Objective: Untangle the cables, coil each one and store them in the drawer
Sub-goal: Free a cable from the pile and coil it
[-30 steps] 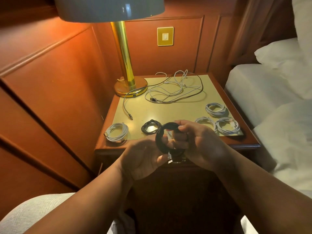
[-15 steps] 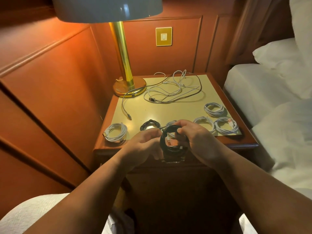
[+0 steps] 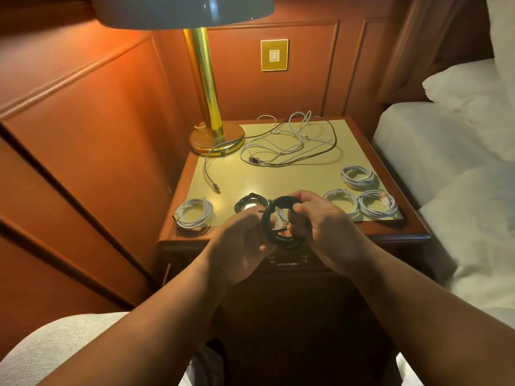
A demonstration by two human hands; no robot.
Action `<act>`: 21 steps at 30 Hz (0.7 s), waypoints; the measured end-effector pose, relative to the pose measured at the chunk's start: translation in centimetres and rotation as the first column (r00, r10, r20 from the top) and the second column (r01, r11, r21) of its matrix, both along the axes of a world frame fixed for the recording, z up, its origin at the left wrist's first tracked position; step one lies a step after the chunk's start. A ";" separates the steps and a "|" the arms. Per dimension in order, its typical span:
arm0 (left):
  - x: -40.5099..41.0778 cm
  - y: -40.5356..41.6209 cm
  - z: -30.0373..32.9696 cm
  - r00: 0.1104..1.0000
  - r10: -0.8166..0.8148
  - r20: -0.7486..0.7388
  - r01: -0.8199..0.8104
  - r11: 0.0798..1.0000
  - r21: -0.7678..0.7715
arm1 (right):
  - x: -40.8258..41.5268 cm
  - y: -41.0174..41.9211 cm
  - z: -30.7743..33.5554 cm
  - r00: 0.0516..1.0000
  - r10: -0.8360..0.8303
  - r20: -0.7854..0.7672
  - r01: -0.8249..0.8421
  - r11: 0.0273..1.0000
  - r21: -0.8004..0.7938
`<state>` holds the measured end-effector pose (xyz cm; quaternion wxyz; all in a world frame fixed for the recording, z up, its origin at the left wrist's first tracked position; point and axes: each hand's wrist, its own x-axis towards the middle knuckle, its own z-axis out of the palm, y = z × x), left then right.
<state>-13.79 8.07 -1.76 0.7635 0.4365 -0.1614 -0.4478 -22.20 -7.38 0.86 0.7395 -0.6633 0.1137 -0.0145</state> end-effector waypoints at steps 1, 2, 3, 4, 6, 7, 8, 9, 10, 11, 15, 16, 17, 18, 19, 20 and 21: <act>-0.1 -0.1 0.1 1.000 0.004 -0.008 -0.004 1.000 -0.003 | 0.0 -0.1 0.0 1.000 -0.002 -0.002 0.002 1.000 0.028; 0.0 -0.2 0.0 1.000 -0.010 0.012 0.010 1.000 -0.015 | 0.1 -0.2 0.0 1.000 0.005 -0.004 -0.005 0.998 0.065; 0.0 -0.2 0.2 0.999 -0.032 0.035 0.033 0.999 -0.025 | 0.1 -0.3 -0.1 1.000 0.018 -0.003 -0.018 0.994 0.112; 0.0 -0.3 0.4 0.996 -0.049 0.071 0.050 0.999 -0.020 | 0.1 -0.4 -0.1 1.000 0.028 -0.004 -0.027 0.988 0.150; 0.4 -0.1 0.5 0.989 -0.056 0.134 0.052 0.998 0.034 | 0.1 -0.4 0.2 1.000 0.031 -0.006 -0.029 0.982 0.186; 0.5 0.0 0.5 0.986 -0.051 0.161 0.039 0.997 0.073 | 0.0 -0.3 0.4 1.000 0.027 0.002 -0.027 0.981 0.190; 0.7 0.0 0.5 0.983 -0.050 0.174 0.034 0.995 0.099 | -0.1 -0.2 0.6 1.000 0.016 0.012 -0.018 0.983 0.182; 0.8 0.1 0.6 0.981 -0.058 0.188 0.036 0.992 0.118 | -0.1 -0.2 0.6 1.000 0.001 0.023 -0.004 0.988 0.152; 0.9 0.1 0.6 0.976 -0.066 0.205 0.036 0.989 0.144 | -0.2 -0.1 0.6 0.999 -0.016 0.034 0.013 0.996 0.091; 0.8 0.1 0.8 0.973 -0.071 0.221 0.032 0.984 0.177 | -0.2 -0.1 0.5 0.998 -0.034 0.046 0.034 0.999 0.001; 0.1 -0.2 0.8 0.979 -0.019 0.204 -0.022 0.981 0.194 | -0.6 0.0 0.3 0.994 -0.055 0.096 0.076 0.970 -0.231; 0.0 -0.3 0.6 0.981 0.001 0.192 -0.036 0.984 0.174 | -0.7 0.0 0.3 0.993 -0.058 0.103 0.082 0.966 -0.247; -0.3 -0.3 0.6 0.983 0.017 0.181 -0.046 0.987 0.156 | -0.7 0.0 0.2 0.992 -0.065 0.111 0.092 0.961 -0.260; -0.4 -0.4 0.6 0.985 0.023 0.173 -0.047 0.989 0.138 | -0.7 0.0 0.2 0.990 -0.074 0.119 0.103 0.960 -0.260; -0.5 -0.3 0.6 0.985 0.022 0.170 -0.043 0.992 0.121 | -0.7 -0.1 0.2 0.988 -0.086 0.129 0.116 0.962 -0.248; -0.5 -0.3 0.6 0.985 0.019 0.171 -0.038 0.993 0.108 | -0.7 -0.1 0.2 0.985 -0.102 0.138 0.132 0.965 -0.228; -0.5 -0.2 0.7 0.985 0.015 0.172 -0.033 0.994 0.101 | -0.7 -0.2 0.1 0.983 -0.118 0.144 0.147 0.965 -0.217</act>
